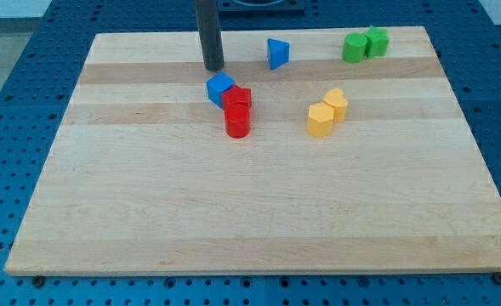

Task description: Put the blue triangle in between the red blocks

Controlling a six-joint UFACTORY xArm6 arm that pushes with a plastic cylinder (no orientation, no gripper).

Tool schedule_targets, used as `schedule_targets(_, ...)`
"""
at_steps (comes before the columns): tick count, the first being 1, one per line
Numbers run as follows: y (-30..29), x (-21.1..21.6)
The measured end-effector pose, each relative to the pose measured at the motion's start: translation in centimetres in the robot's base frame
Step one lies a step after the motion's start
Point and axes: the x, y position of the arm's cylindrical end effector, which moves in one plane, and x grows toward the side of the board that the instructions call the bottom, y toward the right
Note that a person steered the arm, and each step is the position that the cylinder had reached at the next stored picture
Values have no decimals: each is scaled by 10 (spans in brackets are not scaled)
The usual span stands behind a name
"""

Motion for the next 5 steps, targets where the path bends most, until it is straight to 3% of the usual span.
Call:
schedule_targets(1, 21, -38)
schedule_targets(2, 95, -17)
schedule_targets(4, 133, 43)
schedule_targets(5, 126, 3)
